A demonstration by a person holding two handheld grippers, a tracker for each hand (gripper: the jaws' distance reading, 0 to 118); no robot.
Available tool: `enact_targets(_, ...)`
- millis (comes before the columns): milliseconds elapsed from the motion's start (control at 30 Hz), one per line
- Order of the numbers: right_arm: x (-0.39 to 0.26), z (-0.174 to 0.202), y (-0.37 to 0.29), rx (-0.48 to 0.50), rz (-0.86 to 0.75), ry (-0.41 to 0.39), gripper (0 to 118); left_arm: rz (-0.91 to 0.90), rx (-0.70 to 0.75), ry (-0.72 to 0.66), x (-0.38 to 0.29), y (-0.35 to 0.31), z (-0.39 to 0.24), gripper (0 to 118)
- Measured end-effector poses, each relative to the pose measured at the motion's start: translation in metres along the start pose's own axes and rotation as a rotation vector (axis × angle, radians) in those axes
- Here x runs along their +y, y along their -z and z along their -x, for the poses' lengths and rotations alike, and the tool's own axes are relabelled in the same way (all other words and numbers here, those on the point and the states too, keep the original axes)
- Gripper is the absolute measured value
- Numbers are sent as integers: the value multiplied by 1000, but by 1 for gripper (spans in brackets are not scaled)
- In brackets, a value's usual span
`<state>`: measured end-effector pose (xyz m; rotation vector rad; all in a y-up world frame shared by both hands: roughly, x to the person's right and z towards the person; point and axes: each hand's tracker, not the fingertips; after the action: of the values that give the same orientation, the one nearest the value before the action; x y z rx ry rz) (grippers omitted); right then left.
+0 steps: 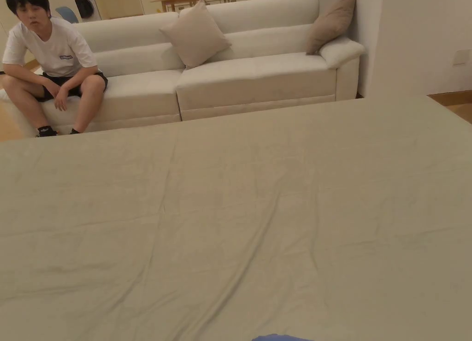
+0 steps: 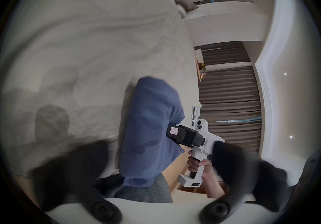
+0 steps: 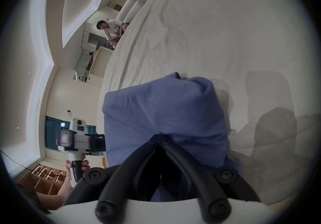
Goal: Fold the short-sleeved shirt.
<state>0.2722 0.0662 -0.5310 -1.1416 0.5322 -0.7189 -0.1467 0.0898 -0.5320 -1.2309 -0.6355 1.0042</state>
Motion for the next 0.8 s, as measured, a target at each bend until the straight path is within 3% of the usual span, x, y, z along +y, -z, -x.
enact_targets(167,-5,-6,-9,-14,1,-16,0,47,121,61,16,43,-1,116)
enact_targets(333,-10,-12,-14,-1,-9,11,0,84,85,200,20,80,-18,114)
enact_targets(367,-11,-13,-14,0,-12,17,0,122,69,220,22,88,-20,107)
enact_targets(400,-11,-13,-14,0,-15,16,0,127,92,221,23,95,-22,80)
enact_targets(433,-12,-13,-14,-4,-22,18,0,117,230,283,20,97,-24,20)
enact_targets(567,-13,-8,-19,21,-27,71,0,170,80,185,33,83,-12,20)
enact_targets(633,-12,7,-25,37,-33,43,0,183,68,214,42,70,-11,20)
enact_targets(800,-9,55,-49,201,-108,33,0,192,56,292,80,-20,6,20)
